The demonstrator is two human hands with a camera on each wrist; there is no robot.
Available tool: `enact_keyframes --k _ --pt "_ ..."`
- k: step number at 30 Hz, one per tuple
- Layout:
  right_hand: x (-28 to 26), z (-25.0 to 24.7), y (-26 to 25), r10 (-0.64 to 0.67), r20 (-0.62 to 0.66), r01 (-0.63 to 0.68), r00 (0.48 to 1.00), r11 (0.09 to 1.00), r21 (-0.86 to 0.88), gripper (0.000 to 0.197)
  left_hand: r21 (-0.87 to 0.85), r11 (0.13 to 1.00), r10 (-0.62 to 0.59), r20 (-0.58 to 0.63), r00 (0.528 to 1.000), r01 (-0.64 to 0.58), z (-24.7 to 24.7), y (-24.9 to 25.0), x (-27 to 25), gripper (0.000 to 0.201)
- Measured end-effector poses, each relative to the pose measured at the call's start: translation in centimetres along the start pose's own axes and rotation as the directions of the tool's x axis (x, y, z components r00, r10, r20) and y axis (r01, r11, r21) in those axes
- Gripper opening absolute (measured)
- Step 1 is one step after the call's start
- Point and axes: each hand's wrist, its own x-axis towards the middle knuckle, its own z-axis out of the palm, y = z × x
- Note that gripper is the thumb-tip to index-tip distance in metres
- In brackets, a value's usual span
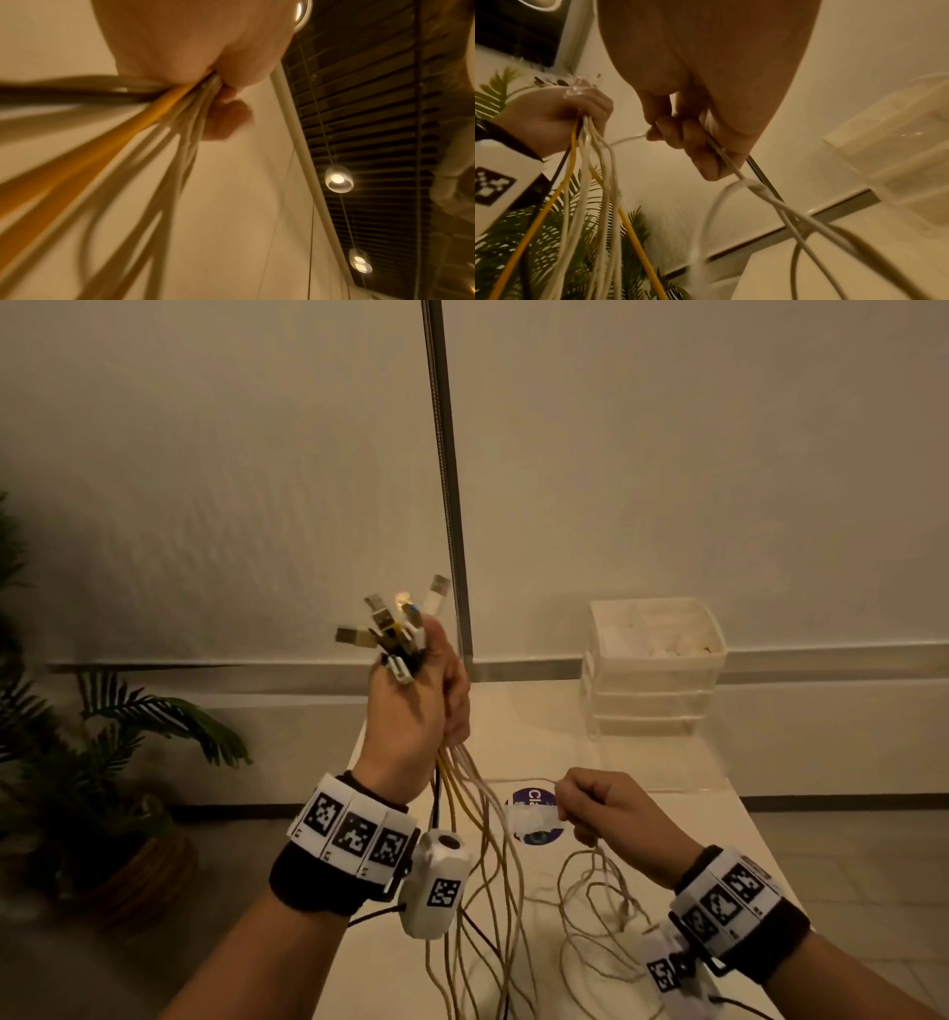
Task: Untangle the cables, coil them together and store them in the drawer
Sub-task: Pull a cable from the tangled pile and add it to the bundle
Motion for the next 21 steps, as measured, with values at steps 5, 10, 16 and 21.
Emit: enact_keyframes --k 5,10,16,21 --pt "0.5 -0.6 -3.0 -0.047 0.101 0.025 0.994 0.978 0.207 0.031 0.489 0.854 0.026 0.302 0.953 -0.178 1.6 -2.4 -0.8 0.016" --pt "1.0 -2.3 -4.9 -0.12 0.103 0.096 0.987 0.972 0.214 0.027 0.741 0.66 -0.124 0.272 0.954 -0.125 1.9 -5.2 -0.8 0.015" --pt "1.0 -2.5 -2.8 -0.119 0.089 0.098 0.989 0.972 0.213 0.028 0.689 0.724 0.026 0.032 0.999 -0.041 1.6 -3.2 -0.2 0.026" --pt "0.9 -1.5 1.0 -0.101 0.056 0.102 0.993 0.995 -0.015 0.027 0.395 0.919 0.106 -0.235 0.966 -0.005 -1.1 -1.3 1.2 0.029"
